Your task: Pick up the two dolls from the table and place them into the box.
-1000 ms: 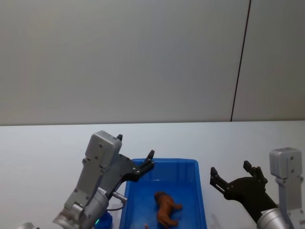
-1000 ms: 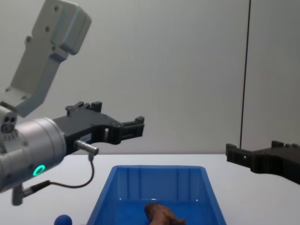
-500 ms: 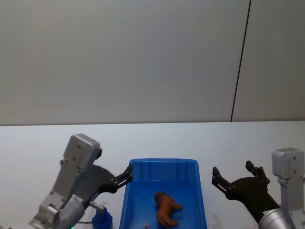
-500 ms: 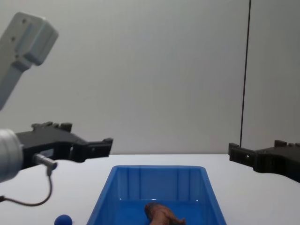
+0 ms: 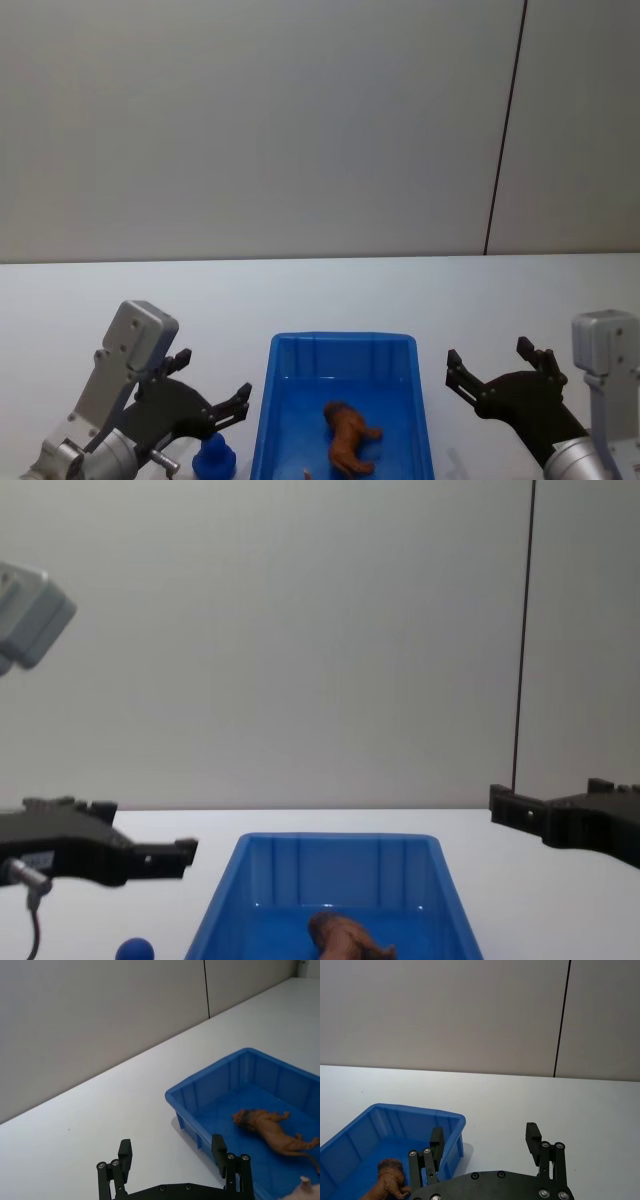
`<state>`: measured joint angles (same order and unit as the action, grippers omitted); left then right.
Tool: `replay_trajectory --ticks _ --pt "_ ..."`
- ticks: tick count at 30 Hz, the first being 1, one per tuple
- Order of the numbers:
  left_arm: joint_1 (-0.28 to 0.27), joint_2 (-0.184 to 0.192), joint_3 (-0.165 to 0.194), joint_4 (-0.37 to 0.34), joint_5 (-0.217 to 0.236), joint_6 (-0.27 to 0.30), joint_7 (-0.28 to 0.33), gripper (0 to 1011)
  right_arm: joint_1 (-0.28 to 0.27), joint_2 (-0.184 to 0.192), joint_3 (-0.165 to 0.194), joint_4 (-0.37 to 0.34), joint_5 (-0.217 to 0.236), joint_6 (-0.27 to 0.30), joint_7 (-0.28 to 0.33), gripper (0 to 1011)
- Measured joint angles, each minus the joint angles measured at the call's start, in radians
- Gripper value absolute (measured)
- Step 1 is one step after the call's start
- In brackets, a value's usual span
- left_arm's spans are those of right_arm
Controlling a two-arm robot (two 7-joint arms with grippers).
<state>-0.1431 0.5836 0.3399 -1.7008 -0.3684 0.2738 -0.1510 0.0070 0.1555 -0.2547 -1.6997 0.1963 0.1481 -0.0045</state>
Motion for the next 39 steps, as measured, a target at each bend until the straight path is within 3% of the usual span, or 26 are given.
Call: replay_trajectory --ticks 14,32,39 --pt "-0.004 0.024 -0.008 0.085 0.019 0.01 -0.108 1002 -0.001 0.0 0.0 -0.001 0.0 0.0 -0.001 1001" --pt "-0.023 0.025 -0.01 0.174 0.049 -0.007 -0.206 1002 -0.001 0.0 0.0 -0.001 0.0 0.0 -0.001 1001" --pt "-0.031 0.019 -0.007 0.207 0.047 -0.032 -0.249 870 -0.001 0.0 0.0 -0.001 0.0 0.0 -0.001 1001"
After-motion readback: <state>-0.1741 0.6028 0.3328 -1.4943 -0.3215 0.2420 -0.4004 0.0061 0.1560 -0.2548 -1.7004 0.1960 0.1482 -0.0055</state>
